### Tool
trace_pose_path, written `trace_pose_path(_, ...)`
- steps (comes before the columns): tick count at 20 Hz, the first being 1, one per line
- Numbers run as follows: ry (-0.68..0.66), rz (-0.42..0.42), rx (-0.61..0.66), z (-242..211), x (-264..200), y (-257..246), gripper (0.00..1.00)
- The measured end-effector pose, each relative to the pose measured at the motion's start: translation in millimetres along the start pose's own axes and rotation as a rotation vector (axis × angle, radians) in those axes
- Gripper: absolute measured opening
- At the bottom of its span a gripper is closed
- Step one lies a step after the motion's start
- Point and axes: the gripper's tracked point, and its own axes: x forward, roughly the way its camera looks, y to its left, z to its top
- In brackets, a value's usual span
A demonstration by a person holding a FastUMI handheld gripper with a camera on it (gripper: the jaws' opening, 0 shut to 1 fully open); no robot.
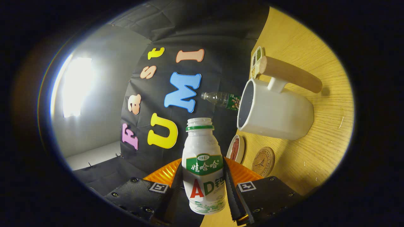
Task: Take the bottle from table, then pour the juice into the cup, finally place the bottle on the coaster
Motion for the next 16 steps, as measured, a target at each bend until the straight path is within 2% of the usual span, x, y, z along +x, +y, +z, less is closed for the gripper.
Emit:
trace_pose_path(10,-0.025,-0.007,0.093,6.9,-4.9,-4.0,0.65)
trace_pose_path(16,-0.047,0.016,0.169,7.3,-6.2,-3.9,0.65)
